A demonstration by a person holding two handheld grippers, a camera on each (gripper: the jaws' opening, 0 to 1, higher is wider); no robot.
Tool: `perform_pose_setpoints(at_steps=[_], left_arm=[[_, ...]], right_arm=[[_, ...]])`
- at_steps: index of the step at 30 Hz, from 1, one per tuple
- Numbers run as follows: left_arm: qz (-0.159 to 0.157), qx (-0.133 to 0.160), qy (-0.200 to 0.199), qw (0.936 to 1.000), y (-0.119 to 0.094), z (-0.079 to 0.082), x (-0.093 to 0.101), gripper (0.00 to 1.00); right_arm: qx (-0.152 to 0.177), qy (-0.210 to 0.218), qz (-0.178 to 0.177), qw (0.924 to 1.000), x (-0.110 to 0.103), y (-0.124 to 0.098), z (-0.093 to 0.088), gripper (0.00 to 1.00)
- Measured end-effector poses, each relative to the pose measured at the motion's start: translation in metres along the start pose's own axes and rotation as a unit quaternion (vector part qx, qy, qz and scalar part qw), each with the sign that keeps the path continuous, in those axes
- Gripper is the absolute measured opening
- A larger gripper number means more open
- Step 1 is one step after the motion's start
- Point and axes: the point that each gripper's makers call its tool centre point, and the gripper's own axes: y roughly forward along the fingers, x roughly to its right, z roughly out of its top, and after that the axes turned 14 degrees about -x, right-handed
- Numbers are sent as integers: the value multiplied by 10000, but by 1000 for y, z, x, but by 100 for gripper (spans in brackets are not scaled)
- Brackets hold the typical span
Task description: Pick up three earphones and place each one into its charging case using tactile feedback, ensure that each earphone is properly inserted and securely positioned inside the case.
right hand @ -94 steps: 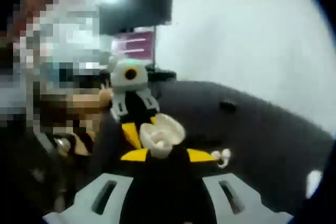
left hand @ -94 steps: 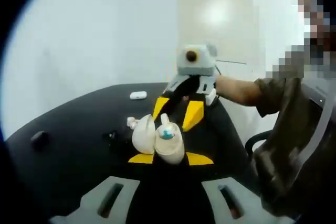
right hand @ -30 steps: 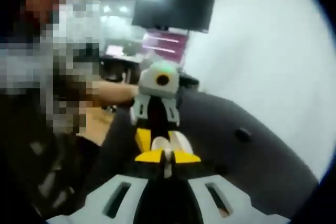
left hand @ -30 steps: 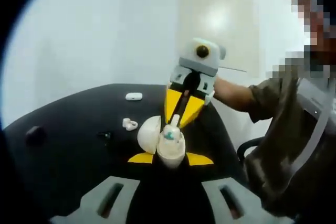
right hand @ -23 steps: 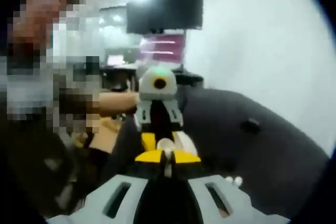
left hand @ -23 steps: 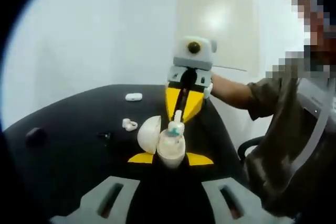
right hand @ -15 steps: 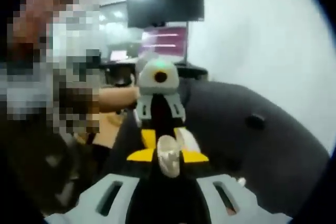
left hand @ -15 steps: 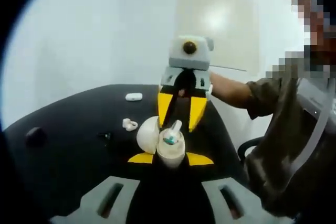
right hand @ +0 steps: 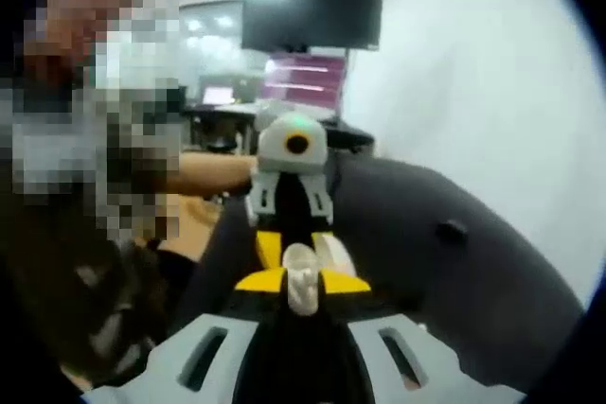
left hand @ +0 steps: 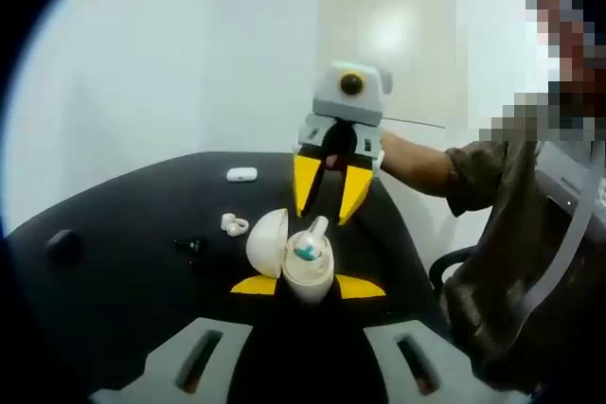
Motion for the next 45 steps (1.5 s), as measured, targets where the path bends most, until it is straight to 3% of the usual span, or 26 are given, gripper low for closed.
perform_pose_setpoints(at_steps=[8, 13, 19, 24, 28, 45], left_arm=[[8, -3, 23, 10000, 0, 0, 0, 17], [9, -8, 30, 10000, 0, -1, 1, 17], [12, -9, 36, 10000, 0, -1, 1, 17], [19, -11, 49, 10000, 0, -1, 2, 17], [15, -12, 60, 10000, 0, -1, 3, 17], [44, -15, 117, 9999, 1, 0, 2, 17]], right_arm=[[-153, 36, 91, 9998, -2, 2, -3, 8], [551, 294, 62, 9980, 9, -16, 27, 8], [712, 530, -263, 9957, 41, -17, 45, 8], [388, 1272, -577, 9894, 77, -6, 29, 8], [422, 1508, -494, 9864, 86, -2, 25, 8], [316, 1696, -427, 9841, 98, 23, 18, 8]])
